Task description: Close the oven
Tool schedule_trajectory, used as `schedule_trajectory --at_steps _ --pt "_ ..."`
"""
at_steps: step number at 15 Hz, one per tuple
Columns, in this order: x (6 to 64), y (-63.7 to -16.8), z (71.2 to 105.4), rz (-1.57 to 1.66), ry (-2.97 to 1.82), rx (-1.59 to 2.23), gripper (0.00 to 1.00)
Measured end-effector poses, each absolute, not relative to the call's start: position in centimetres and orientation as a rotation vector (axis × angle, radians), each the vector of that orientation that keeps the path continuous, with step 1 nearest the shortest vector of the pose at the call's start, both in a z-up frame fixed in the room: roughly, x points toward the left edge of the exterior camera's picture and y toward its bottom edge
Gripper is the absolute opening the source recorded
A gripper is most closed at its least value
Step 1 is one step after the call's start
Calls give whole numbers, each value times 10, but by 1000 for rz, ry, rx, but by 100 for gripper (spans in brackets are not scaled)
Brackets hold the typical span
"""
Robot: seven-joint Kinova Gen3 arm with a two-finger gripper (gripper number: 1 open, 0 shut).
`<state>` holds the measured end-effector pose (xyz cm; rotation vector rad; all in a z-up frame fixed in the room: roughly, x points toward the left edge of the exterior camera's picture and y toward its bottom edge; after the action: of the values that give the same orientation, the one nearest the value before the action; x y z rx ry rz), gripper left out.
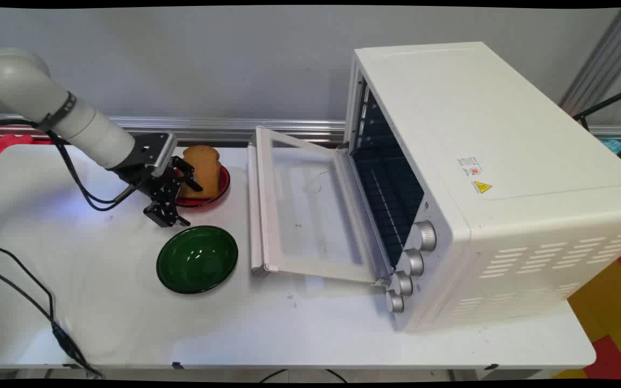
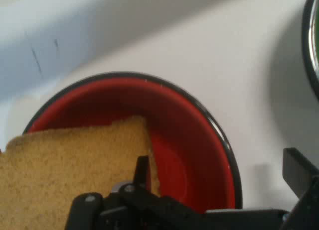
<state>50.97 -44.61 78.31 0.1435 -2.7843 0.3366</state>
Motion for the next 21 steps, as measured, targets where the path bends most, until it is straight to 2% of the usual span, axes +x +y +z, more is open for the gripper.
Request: schedule_trajectory --at_steps 2,10,18,19,21 --pt "506 -449 792 318 -2769 163 100" --pt "492 -463 862 223 -2664 409 100" --pt "474 -470 878 57 -2535 594 100" --pt "473 -471 878 40 -2527 598 0" --pt "471 -473 876 5 -2517 601 0"
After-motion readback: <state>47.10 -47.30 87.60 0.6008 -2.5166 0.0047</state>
